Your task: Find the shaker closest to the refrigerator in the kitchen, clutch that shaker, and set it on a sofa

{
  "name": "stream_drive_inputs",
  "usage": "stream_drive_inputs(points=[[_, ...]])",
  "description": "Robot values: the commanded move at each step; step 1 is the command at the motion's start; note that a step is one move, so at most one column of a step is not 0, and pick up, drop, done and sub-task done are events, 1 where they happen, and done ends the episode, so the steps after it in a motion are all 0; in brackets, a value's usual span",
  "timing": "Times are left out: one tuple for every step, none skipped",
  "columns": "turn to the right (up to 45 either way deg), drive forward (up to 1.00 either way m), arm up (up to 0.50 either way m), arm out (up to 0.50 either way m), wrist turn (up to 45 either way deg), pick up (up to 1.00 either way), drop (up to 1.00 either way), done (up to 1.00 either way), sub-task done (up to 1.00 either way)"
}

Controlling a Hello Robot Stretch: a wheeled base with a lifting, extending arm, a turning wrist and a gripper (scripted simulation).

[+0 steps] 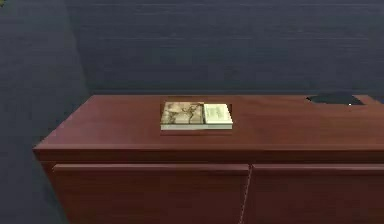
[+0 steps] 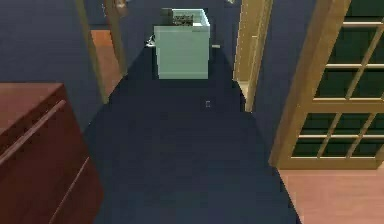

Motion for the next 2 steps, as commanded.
stream_drive_inputs(points=[[45.0,0.00,0.00,0.00,0.0,0.00,0.00,0.00,0.00],[42.0,0.00,0.00,0.00,0.0,0.00,0.00,0.00,0.00]])
